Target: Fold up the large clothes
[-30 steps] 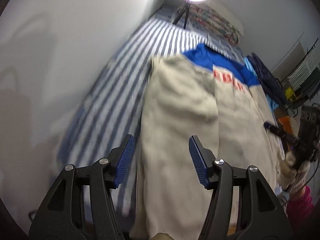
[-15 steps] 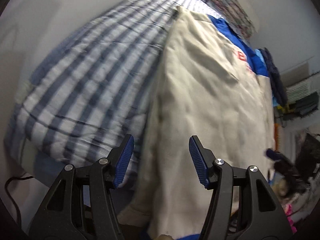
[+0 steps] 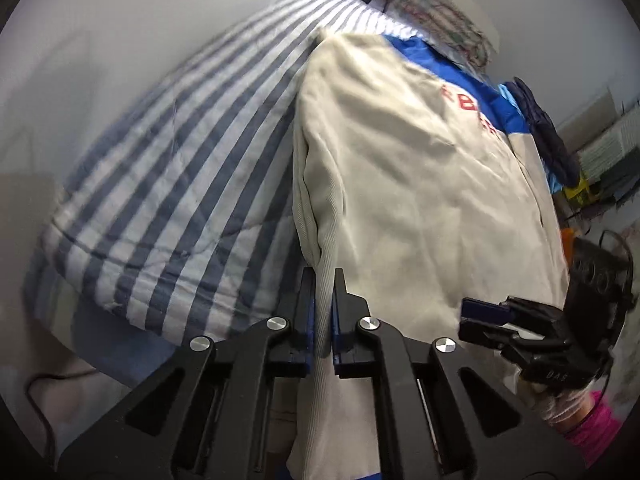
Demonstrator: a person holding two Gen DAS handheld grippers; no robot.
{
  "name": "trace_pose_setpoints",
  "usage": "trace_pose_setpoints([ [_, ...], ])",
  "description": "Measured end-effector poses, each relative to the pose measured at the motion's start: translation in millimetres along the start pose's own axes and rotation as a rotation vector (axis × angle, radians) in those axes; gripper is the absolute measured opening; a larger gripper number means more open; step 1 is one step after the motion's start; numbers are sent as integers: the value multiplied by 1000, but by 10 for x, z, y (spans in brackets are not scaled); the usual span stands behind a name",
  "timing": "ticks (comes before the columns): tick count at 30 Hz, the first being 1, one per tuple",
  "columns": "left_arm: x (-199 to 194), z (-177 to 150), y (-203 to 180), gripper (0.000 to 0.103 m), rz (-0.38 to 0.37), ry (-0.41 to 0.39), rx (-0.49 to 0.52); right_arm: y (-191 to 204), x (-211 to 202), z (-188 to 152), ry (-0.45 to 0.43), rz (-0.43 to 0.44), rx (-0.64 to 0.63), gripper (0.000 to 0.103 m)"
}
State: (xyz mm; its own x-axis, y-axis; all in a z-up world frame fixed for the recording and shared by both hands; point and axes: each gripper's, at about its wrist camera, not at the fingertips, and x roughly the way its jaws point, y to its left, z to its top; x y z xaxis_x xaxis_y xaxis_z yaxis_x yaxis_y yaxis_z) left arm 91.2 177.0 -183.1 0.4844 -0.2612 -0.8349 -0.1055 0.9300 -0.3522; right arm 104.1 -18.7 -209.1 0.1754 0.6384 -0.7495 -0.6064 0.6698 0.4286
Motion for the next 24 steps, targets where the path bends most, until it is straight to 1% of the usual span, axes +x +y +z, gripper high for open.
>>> trace_pose_setpoints([
  [1, -48, -6, -98, 3, 13, -23, 37, -14, -33, 7, 0, 2, 2, 37],
  [4, -151, -35, -364, 3, 29, -86, 125, -82, -249, 85, -43, 23, 23, 38],
  [6, -175, -59, -495, 3, 22, -110, 152, -132, -412, 210, -78, 21, 47, 40],
  [7, -182, -74, -558, 3, 11, -118, 164, -150, -486, 312, -95, 21, 55, 43],
  [8, -183, -79, -593, 3, 4, -122, 170, -153, -543, 424, -106, 12, 57, 48],
  [9, -182, -84, -640, 3, -1, -128, 180, -139, -584, 550, -115, -10, 53, 52],
  [10, -193, -88, -646, 3, -5, -131, 189, -114, -596, 645, -116, -18, 48, 58],
  [12, -192, -93, -686, 3, -14, -130, 196, -29, -573, 925, -121, -19, 33, 60],
  [14, -182, -77, -715, 3, -24, -129, 197, 66, -501, 1150, -113, -29, 17, 61],
  [15, -170, -68, -730, 3, -26, -129, 201, 118, -448, 1257, -103, -31, 10, 63],
  [16, -162, -62, -745, 3, -30, -129, 204, 179, -374, 1380, -84, -29, 0, 69],
  [17, -162, -64, -747, 3, -37, -129, 203, 246, -281, 1494, -59, -32, -16, 70],
  [18, -161, -62, -752, 3, -42, -130, 204, 296, -210, 1576, -47, -46, -30, 70],
  [19, -153, -67, -759, 3, -42, -133, 206, 373, -84, 1688, -34, -80, -52, 70],
  [22, -124, -88, -765, 3, -43, -133, 208, 531, 232, 1857, 1, -132, -90, 70],
  [24, -104, -90, -750, 3, -52, -128, 203, 552, 458, 1947, 28, -181, -92, 69],
])
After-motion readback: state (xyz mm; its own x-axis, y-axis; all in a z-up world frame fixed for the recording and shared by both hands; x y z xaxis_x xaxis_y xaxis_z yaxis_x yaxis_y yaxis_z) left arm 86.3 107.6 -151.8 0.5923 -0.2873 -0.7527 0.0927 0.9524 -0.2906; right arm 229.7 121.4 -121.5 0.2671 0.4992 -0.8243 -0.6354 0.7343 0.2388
